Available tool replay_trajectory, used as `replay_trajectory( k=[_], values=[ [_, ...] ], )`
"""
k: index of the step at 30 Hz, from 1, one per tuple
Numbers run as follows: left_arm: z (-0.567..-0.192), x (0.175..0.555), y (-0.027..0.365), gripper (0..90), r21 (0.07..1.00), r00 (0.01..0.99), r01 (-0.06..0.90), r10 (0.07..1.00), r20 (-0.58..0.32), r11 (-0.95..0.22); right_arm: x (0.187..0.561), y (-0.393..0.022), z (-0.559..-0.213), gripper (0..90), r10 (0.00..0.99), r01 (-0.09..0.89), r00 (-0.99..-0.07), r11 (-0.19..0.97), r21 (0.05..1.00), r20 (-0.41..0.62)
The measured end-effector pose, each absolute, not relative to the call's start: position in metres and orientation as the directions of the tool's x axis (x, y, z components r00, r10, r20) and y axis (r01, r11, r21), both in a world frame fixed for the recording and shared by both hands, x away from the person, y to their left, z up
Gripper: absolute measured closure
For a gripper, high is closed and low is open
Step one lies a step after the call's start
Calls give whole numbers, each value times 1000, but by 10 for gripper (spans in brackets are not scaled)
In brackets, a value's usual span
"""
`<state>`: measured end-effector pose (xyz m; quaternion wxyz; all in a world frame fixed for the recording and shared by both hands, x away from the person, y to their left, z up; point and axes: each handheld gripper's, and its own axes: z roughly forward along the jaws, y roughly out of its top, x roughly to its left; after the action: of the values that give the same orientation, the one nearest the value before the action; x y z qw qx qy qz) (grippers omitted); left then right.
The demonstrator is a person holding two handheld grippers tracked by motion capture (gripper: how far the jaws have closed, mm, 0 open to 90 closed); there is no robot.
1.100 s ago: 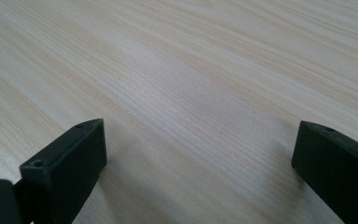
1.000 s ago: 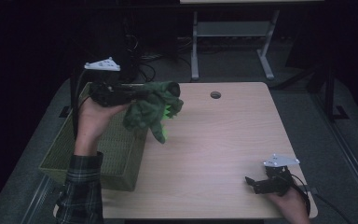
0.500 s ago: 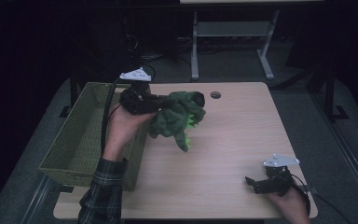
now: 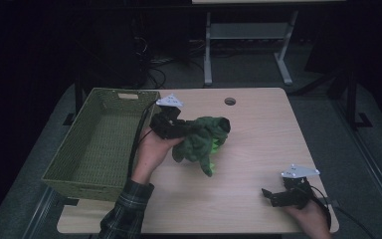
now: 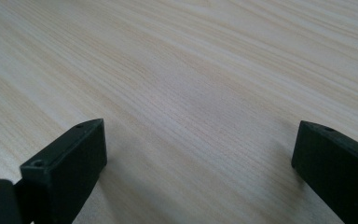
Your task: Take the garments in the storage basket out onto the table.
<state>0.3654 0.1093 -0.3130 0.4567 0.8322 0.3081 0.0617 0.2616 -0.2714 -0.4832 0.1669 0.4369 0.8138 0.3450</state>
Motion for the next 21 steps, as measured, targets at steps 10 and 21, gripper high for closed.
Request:
replay_trajectory(
  k=[10,21],
  values=[
    [-369,359,85,784,733,798,506,570,-196,-455,262,-272,-483,26,826,595,-564,382,707,28],
    [-414,351,56,777,670,819,521,531,-218,-529,262,-272,-483,26,825,595,-564,383,707,27]
  ],
)
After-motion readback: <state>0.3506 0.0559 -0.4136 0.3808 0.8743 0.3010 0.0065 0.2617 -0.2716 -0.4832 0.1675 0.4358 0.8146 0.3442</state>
